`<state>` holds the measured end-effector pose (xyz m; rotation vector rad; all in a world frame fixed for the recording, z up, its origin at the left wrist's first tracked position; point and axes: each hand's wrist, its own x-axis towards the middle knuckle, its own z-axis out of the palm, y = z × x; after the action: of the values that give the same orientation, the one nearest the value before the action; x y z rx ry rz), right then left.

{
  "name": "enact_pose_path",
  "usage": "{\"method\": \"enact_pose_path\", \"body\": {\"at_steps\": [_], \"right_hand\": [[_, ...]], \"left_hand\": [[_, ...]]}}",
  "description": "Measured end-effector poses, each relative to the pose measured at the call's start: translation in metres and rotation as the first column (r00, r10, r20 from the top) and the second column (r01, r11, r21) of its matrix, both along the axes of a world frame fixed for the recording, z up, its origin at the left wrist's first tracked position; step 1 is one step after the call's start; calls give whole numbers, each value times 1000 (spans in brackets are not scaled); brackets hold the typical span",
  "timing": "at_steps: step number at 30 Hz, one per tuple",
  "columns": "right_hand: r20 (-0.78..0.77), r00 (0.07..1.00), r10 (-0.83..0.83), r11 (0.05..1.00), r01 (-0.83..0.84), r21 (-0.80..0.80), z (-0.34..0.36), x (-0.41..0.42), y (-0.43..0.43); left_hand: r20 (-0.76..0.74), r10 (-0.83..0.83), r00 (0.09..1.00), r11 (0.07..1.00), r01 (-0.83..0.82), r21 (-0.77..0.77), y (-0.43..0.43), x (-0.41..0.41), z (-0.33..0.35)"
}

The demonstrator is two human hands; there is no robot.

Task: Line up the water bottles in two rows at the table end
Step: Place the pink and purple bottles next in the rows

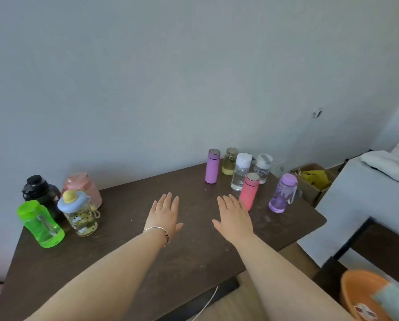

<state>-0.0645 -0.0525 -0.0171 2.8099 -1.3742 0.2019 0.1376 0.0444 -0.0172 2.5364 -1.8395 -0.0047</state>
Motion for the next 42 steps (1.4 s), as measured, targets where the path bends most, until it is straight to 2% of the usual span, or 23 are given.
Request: {"method": "enact_pose_path", "body": {"at_steps": [5, 10, 20, 24, 29, 32, 37, 42], "right_hand": [[31, 995, -93, 996, 93, 8, -1, -111, -42], [43, 982, -184, 983, 182, 38, -7, -172, -74], [162, 913, -374, 927, 361, 104, -16, -191, -163], [203, 881, -427, 904, 410, 120, -18, -186, -207], [217, 839, -499, 866, 474, 159, -25, -177, -252], [212, 804, -556, 829, 515, 218, -33, -169, -269], [233, 748, -621, 770, 526, 361, -49, -160, -283], [307, 651, -694, 705, 528, 474, -55, -157, -287]], "left_hand": [[-24, -60, 998, 998, 60, -16, -63, -101, 3], [-10, -125, 992, 992, 124, -8, -110, -158, 7], [-26, -169, 985, 985, 169, -22, -209, -174, 0], [-87, -173, 981, 985, 172, -21, -256, -167, -11], [-208, -176, 962, 983, 182, 8, -299, -153, -29], [-342, -158, 926, 985, 172, 10, -313, -145, -38], [-616, -97, 781, 995, 91, -41, -317, -140, -47], [-738, -64, 672, 995, -14, -98, -311, -140, -51]]}}
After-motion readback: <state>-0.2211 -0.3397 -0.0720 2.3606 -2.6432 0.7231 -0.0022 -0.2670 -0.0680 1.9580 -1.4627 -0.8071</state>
